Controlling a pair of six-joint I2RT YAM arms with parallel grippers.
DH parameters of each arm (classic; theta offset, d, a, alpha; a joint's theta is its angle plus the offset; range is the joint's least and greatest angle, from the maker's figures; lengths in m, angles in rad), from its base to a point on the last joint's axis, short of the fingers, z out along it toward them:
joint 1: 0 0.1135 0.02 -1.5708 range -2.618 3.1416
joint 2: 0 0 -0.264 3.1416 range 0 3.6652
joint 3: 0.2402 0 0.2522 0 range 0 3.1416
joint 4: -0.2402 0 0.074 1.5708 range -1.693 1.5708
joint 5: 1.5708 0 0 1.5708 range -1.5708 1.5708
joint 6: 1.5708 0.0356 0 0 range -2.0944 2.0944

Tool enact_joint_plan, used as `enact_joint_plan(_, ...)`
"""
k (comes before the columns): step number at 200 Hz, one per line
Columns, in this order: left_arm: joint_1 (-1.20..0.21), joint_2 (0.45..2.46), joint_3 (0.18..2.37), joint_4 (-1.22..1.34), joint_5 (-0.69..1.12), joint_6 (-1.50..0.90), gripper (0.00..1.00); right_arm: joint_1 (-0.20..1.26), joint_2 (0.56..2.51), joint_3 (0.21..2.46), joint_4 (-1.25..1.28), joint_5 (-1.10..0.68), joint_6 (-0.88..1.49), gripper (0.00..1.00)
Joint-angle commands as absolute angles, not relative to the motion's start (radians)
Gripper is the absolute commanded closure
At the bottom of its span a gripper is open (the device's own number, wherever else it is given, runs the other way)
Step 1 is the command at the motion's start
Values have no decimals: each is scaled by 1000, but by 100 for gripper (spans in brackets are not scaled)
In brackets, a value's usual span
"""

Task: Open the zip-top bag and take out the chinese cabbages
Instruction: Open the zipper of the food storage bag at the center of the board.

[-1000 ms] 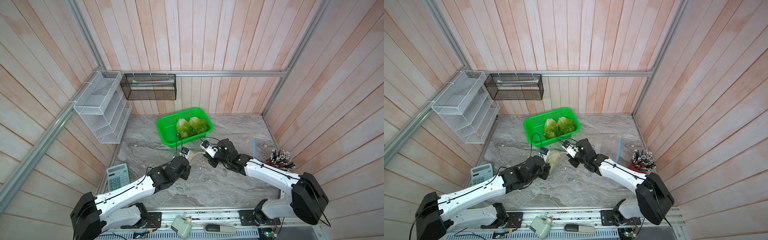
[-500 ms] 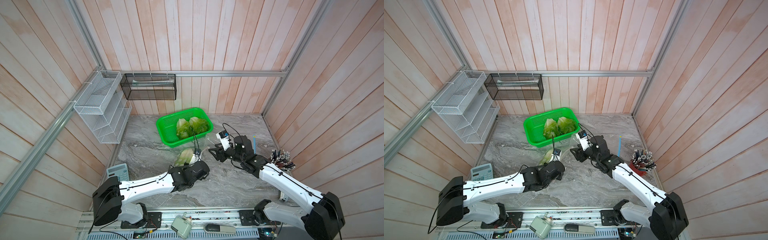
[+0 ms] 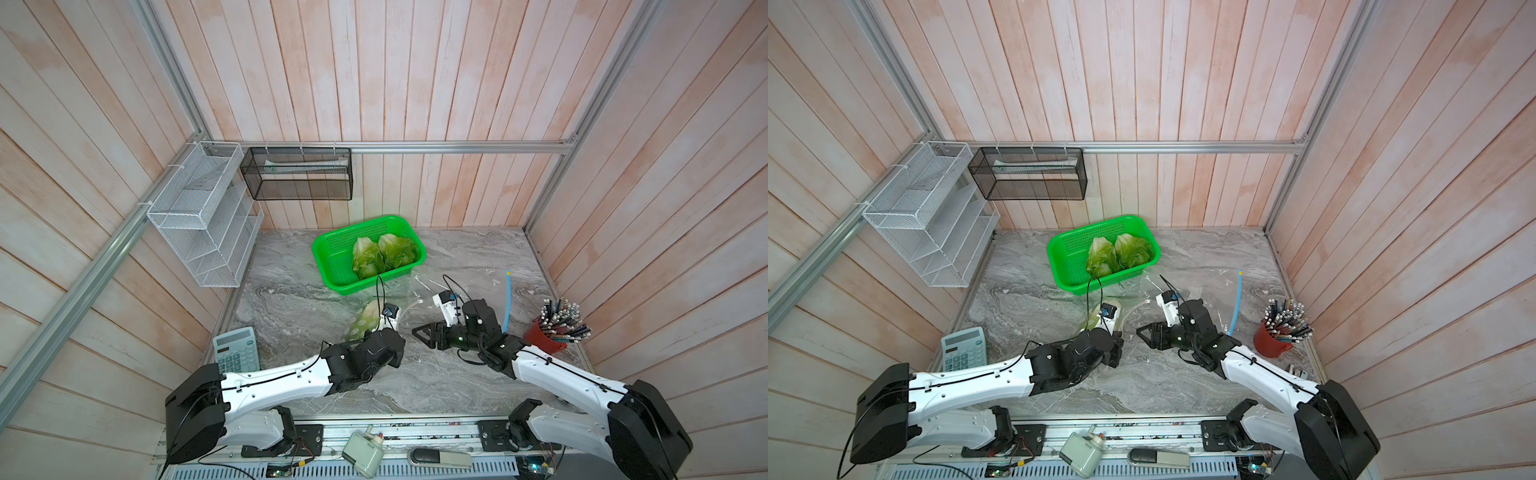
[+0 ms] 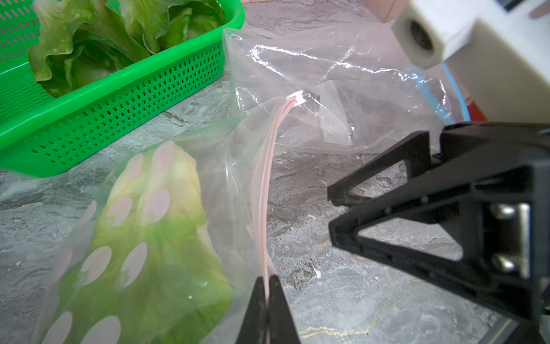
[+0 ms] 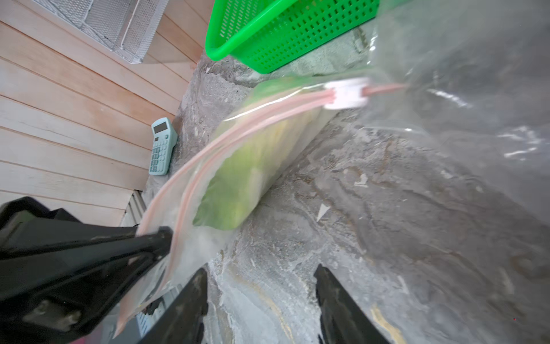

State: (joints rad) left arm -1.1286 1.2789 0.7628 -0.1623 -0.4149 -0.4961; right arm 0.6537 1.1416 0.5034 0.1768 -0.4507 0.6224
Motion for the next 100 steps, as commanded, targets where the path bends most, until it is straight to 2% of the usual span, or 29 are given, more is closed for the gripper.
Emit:
enact_joint_plan(1, -1126, 1283, 751, -93, -367, -453, 100, 680, 1163, 503, 296, -495, 734, 40)
enact_joint_plan(70, -1126, 1284, 755, -65, -342, -443, 100, 719, 1144, 433, 372, -513, 826, 55)
enact_joint_plan(100, -1126, 1301, 765, -69, -347, -460, 100, 719, 1170, 439, 363, -533, 817, 58)
